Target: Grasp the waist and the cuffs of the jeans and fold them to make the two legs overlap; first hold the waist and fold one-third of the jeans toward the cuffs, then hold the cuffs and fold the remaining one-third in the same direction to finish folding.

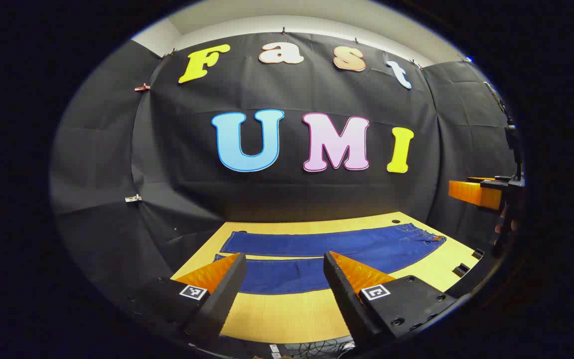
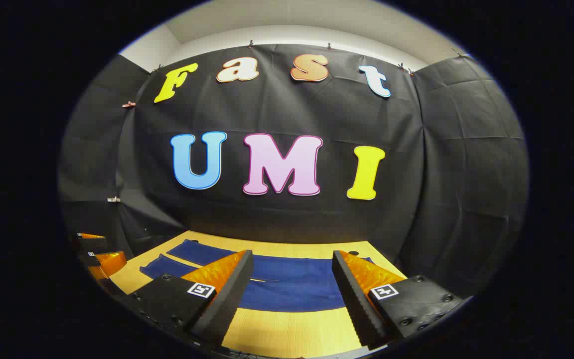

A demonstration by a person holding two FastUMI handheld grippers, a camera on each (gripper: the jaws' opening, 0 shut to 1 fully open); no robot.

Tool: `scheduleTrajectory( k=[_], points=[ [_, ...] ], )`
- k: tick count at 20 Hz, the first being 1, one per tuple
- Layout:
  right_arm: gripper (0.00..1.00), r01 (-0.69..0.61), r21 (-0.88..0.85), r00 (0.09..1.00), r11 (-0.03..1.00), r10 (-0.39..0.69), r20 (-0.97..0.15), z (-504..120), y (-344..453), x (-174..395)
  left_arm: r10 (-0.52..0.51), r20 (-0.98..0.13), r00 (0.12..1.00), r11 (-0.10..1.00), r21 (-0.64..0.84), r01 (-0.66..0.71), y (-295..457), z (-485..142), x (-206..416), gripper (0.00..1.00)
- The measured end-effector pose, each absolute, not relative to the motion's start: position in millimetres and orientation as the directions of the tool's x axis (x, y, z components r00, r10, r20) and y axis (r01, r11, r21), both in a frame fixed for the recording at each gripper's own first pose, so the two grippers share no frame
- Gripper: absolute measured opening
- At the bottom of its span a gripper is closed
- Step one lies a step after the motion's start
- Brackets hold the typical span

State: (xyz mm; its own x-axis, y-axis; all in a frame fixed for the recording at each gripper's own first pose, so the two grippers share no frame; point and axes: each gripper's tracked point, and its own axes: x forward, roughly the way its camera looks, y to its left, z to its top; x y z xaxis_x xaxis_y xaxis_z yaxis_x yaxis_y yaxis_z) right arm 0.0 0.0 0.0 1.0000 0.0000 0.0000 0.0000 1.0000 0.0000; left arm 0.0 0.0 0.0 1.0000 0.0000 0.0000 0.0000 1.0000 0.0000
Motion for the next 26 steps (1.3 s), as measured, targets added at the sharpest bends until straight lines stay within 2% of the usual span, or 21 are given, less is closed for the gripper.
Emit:
scheduleTrajectory(
  k=[19, 22, 26],
  points=[
    [0.97, -0.017, -0.013, 0.999, 1.0, 0.017, -0.028, -9, 4, -1, 0.022, -0.009, 1.0, 1.0, -0.006, -0.022, 10, -10, 1, 0.96],
    [0.97, -0.015, -0.025, 0.999, 1.0, 0.014, -0.029, -10, 2, 0, 0.039, -0.004, 0.999, 0.999, 0.029, -0.039, 24, -14, 8, 0.96],
    [0.97, -0.01, -0.032, 0.999, 0.999, 0.009, -0.052, -18, -3, 1, 0.064, -0.015, 0.998, 0.985, 0.163, -0.061, 56, -25, 25, 0.98]
  ],
)
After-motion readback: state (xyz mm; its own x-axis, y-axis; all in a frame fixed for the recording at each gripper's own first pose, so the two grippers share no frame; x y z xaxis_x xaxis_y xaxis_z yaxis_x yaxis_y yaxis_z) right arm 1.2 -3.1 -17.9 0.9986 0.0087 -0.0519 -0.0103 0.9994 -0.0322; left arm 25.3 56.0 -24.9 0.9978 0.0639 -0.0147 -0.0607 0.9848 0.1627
